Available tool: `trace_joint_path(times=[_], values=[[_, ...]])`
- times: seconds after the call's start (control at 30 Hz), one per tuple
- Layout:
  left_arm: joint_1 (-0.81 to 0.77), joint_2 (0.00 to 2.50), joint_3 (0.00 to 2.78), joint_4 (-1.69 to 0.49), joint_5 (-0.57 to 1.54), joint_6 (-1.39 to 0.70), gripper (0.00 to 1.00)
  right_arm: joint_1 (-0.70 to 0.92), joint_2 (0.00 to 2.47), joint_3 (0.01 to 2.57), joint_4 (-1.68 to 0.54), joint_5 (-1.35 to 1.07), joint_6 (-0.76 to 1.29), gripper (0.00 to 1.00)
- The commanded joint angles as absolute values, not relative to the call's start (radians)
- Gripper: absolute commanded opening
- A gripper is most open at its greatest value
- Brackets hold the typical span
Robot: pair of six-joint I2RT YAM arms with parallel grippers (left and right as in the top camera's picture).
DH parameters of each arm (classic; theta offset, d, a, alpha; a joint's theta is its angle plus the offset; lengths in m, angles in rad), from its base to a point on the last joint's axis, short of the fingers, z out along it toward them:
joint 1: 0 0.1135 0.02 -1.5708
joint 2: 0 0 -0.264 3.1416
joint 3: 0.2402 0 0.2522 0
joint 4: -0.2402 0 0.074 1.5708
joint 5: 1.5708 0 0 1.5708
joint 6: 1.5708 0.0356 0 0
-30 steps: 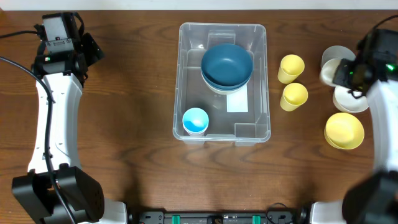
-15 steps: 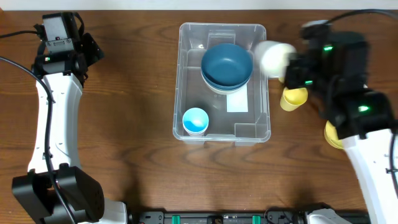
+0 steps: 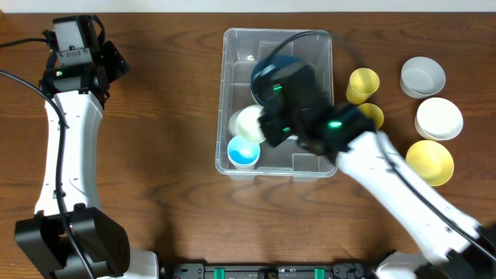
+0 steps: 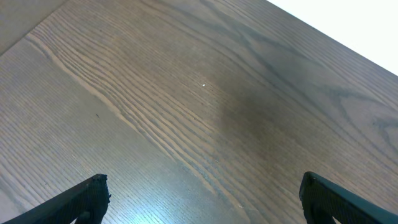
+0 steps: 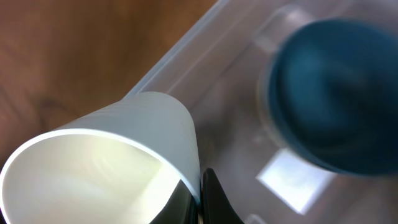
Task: Pack container
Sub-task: 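Stack the white cup onto the blue and pink cups, release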
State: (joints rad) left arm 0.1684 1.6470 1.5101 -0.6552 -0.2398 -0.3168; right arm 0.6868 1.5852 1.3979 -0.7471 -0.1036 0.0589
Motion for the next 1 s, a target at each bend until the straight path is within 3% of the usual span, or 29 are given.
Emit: trace_joint_path(times=[0.0, 0.77, 0.8, 0.83, 0.87, 0.97], values=[[0.172, 1.633, 1.523, -0.658, -0.252, -0.315, 0.98, 0.741, 1.624, 1.408, -0.752, -0.101, 0.043, 0.01], [0.172, 1.633, 1.523, -0.659, -0.252, -0.315, 0.98, 0.764, 1.638, 1.408, -0.868, 0.004, 0.051, 0.02], [0.172, 1.633, 1.523, -0.659, -0.252, -0.315, 0.98, 0.764, 1.638, 1.408, -0.868, 0.004, 0.051, 0.11], [0.172, 1.633, 1.523, -0.659, -0.252, -0.315, 0.98, 0.764, 1.638, 1.408, -0.868, 0.004, 0.051, 0.34], [0.172, 1.633, 1.523, -0.658, -0.252, -0.315, 0.98, 0.764, 1.638, 1.408, -0.866, 0.004, 0.051, 0.50], [0.172, 1.633, 1.523, -0.659, -0.252, -0.315, 0.98, 0.764, 1.638, 1.408, -0.849, 0.004, 0.050, 0.65]])
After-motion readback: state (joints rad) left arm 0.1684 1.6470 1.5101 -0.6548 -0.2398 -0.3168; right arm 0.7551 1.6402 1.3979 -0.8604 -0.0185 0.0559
